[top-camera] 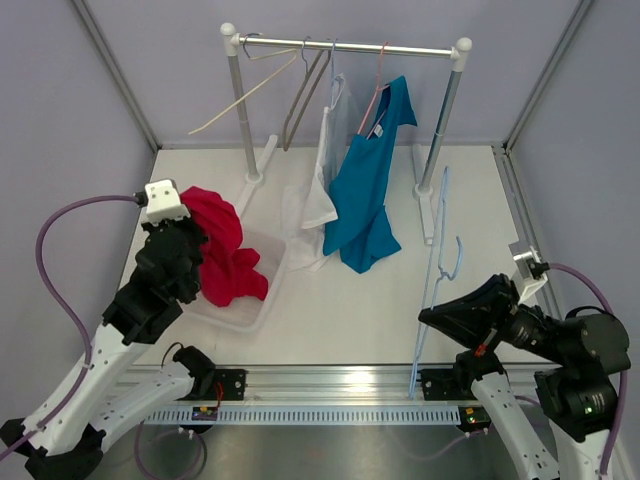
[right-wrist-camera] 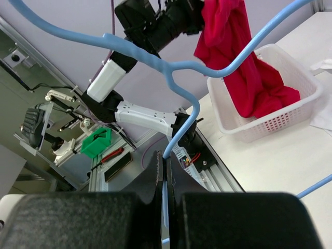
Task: Remove the t-shirt from the hanger
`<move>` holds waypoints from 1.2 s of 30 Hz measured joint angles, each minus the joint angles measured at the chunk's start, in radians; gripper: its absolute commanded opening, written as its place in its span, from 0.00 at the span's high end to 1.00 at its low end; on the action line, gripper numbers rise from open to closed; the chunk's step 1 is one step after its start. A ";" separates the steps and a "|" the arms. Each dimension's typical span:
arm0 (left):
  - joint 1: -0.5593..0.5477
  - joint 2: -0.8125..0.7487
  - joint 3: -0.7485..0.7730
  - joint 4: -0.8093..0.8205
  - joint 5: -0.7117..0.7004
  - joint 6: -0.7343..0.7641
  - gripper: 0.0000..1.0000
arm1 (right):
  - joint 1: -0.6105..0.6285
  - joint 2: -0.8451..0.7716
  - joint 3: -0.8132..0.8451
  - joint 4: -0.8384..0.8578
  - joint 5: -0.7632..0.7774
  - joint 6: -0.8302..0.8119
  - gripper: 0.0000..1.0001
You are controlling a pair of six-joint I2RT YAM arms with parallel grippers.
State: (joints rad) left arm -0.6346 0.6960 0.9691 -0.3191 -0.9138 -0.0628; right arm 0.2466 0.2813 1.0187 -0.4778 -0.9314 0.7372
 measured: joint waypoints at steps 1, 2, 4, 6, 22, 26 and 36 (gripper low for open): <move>0.000 -0.006 -0.004 -0.051 0.000 -0.054 0.94 | 0.000 0.019 -0.008 0.026 0.000 0.012 1.00; 0.000 -0.016 -0.008 -0.110 0.003 -0.110 0.92 | 0.000 0.041 -0.023 0.063 -0.002 0.028 1.00; 0.000 -0.042 -0.016 -0.201 0.025 -0.203 0.89 | 0.000 0.100 -0.063 0.148 -0.004 0.063 1.00; 0.000 -0.087 -0.032 -0.283 0.054 -0.296 0.76 | 0.000 0.183 -0.079 0.190 0.005 0.080 1.00; 0.002 -0.230 -0.161 -0.494 0.142 -0.528 0.02 | -0.002 0.724 0.079 0.353 0.150 0.040 1.00; 0.002 -0.250 -0.123 -0.488 0.171 -0.520 0.03 | -0.019 0.813 0.172 0.348 0.175 0.005 1.00; 0.002 -0.296 -0.121 -0.366 0.629 -0.410 0.01 | -0.149 1.150 0.417 0.386 0.114 0.019 1.00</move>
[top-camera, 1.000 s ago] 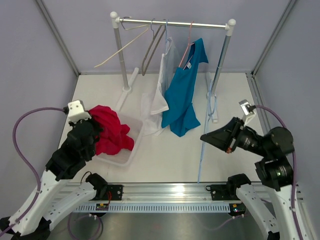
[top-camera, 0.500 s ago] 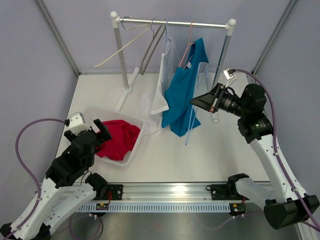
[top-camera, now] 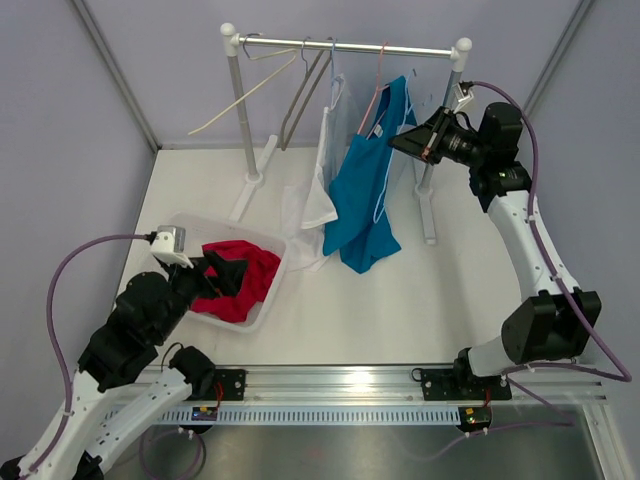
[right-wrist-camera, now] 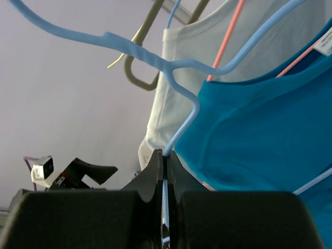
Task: Remove the t-shirt from the hanger
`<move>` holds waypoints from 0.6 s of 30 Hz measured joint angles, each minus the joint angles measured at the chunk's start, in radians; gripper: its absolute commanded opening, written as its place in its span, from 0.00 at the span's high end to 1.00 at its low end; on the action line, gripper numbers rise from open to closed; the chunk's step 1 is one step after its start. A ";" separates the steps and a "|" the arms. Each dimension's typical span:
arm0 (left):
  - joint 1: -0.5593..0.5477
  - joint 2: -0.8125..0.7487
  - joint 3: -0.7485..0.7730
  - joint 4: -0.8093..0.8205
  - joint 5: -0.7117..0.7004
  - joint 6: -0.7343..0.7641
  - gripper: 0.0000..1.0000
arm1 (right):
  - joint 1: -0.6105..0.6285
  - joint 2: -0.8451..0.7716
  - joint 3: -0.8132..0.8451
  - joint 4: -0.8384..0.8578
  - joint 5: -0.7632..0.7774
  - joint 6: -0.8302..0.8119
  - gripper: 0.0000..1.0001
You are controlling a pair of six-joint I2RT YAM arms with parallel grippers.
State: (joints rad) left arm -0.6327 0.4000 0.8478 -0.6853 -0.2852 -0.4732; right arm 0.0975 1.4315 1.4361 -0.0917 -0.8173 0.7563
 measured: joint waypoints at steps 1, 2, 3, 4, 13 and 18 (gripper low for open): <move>0.000 -0.009 -0.013 0.012 0.029 0.008 0.01 | -0.007 0.029 0.017 0.003 -0.007 0.006 1.00; 0.000 -0.022 -0.033 0.018 0.052 0.015 0.01 | -0.013 0.058 0.035 0.005 -0.015 0.012 1.00; 0.000 -0.034 -0.053 0.019 0.068 0.023 0.01 | -0.016 0.079 0.050 0.008 -0.018 0.019 1.00; 0.000 -0.046 -0.073 0.021 0.080 0.029 0.01 | -0.019 0.101 0.066 0.018 -0.023 0.027 1.00; 0.000 -0.084 -0.122 0.030 0.128 0.074 0.01 | -0.026 0.222 0.184 0.134 -0.077 0.100 1.00; 0.000 -0.085 -0.122 0.030 0.145 0.082 0.01 | -0.045 0.264 0.250 0.181 -0.092 0.137 1.00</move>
State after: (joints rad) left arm -0.6327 0.3153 0.7261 -0.6552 -0.1406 -0.3908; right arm 0.0521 1.6955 1.6863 0.0895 -0.9092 0.8932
